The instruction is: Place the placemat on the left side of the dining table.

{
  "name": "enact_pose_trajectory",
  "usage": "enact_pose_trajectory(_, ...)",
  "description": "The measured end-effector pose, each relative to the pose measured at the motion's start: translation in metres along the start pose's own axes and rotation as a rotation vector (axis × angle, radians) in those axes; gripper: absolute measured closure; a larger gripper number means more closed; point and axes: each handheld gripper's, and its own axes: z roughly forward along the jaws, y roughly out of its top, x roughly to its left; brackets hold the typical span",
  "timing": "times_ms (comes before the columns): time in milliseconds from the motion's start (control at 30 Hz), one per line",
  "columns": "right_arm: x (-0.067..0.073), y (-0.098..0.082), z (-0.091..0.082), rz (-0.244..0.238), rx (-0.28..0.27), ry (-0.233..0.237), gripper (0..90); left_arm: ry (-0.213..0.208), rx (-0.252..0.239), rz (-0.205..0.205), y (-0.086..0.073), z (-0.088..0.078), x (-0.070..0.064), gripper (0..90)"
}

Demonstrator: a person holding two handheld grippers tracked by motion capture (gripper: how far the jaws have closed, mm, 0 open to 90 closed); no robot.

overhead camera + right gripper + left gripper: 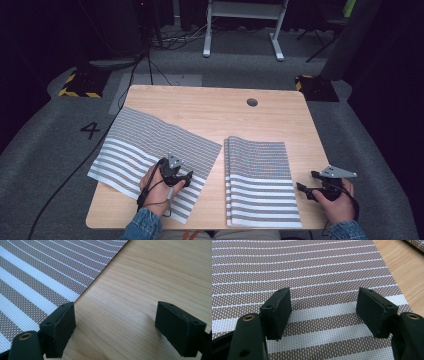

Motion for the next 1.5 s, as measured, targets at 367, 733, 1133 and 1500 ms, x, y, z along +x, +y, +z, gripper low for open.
enact_pose_trajectory(367,0.000,0.000,0.000,0.000,0.000,-0.001,16.4,-0.001,-0.001,0.000,0.000,0.000,0.000,31.3)
enact_pose_trajectory(733,0.000,0.000,0.000,0.000,0.000,0.000,16.4,0.007,-0.030,0.006,-0.002,-0.002,-0.004,68.3)
enact_pose_trajectory(1133,0.000,0.000,0.000,0.000,0.000,0.000,16.4,-0.120,-0.055,0.118,-0.006,-0.012,0.004,88.8)
enact_pose_trajectory(1500,0.000,0.000,0.000,0.000,0.000,0.000,16.5,-0.395,-0.099,0.258,-0.022,-0.051,0.015,89.0)
